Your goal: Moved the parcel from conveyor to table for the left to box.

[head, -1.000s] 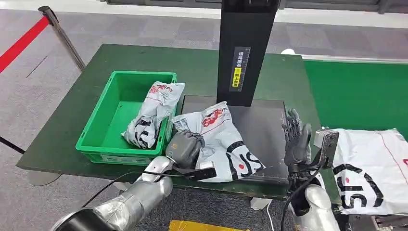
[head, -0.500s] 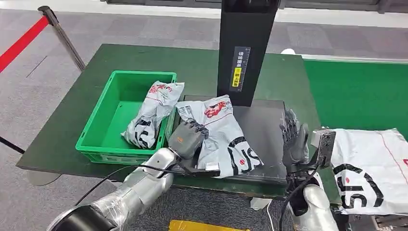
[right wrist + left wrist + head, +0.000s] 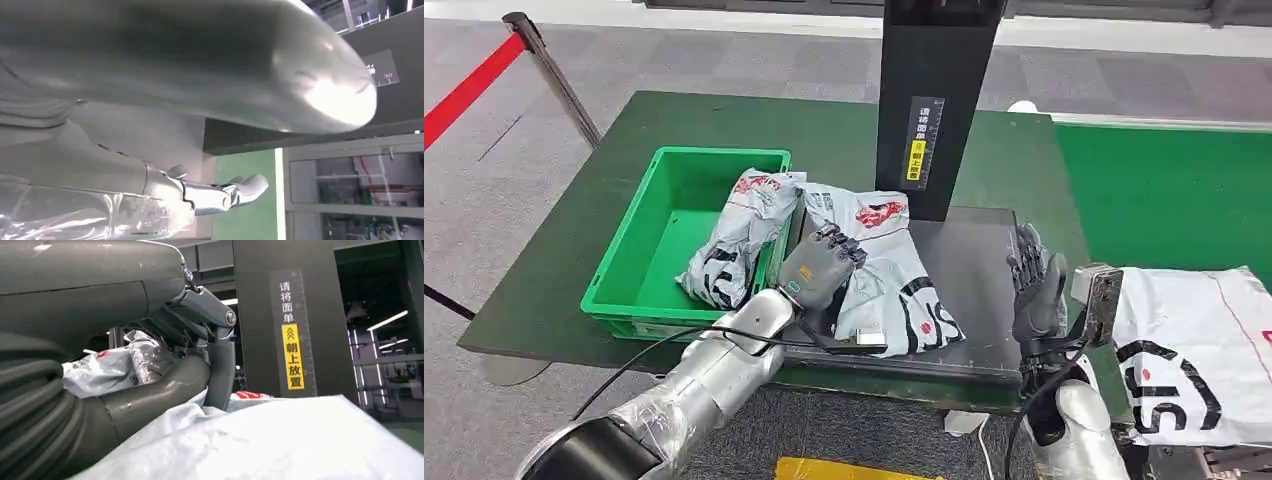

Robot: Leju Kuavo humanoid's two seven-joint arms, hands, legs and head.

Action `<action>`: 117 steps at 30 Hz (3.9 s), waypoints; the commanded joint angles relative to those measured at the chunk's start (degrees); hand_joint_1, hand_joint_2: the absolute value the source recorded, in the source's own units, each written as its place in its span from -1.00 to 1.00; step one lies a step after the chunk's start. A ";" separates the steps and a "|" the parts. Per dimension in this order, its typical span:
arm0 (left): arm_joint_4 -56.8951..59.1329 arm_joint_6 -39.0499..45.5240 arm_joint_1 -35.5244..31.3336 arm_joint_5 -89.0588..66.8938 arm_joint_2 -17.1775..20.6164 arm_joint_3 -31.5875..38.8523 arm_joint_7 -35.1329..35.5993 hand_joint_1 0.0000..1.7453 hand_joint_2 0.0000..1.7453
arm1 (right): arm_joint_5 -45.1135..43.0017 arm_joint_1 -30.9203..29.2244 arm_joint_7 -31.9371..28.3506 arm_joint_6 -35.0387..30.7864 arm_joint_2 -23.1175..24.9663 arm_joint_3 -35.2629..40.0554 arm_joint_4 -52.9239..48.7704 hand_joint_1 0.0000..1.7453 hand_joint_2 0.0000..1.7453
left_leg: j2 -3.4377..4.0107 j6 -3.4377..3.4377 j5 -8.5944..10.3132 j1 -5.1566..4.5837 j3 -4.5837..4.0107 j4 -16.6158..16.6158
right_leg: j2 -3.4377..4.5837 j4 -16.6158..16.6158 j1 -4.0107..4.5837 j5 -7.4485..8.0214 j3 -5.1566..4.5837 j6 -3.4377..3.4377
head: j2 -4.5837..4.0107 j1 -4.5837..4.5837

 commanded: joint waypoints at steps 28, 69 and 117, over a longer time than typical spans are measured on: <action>-7.83 -3.34 -5.96 -1.74 13.70 -20.76 19.89 1.00 1.00 | 0.17 0.96 0.34 0.05 -0.54 -5.71 0.86 -1.00 -1.00 | 0.12 -0.04 0.02 0.09 -0.04 0.01 | 0.07 -0.05 0.11 0.05 -0.06 -0.06 | 0.00 0.00; -17.94 -0.04 4.91 -1.74 24.14 7.62 21.64 1.00 1.00 | 1.31 16.37 2.61 -1.92 2.50 -12.10 -13.29 -1.00 -1.00 | 0.11 -0.09 0.01 0.07 -0.06 -0.06 | 0.07 -0.03 0.06 -0.02 -0.16 -0.07 | 0.00 0.02; 8.78 -8.18 -8.11 -1.74 19.39 24.20 13.10 1.00 1.00 | -0.05 10.89 3.61 2.15 1.59 -9.64 -6.48 -1.00 -1.00 | 0.18 -0.18 0.07 0.16 -0.12 -0.02 | 0.11 -0.03 0.16 0.09 -0.21 -0.17 | 0.00 0.02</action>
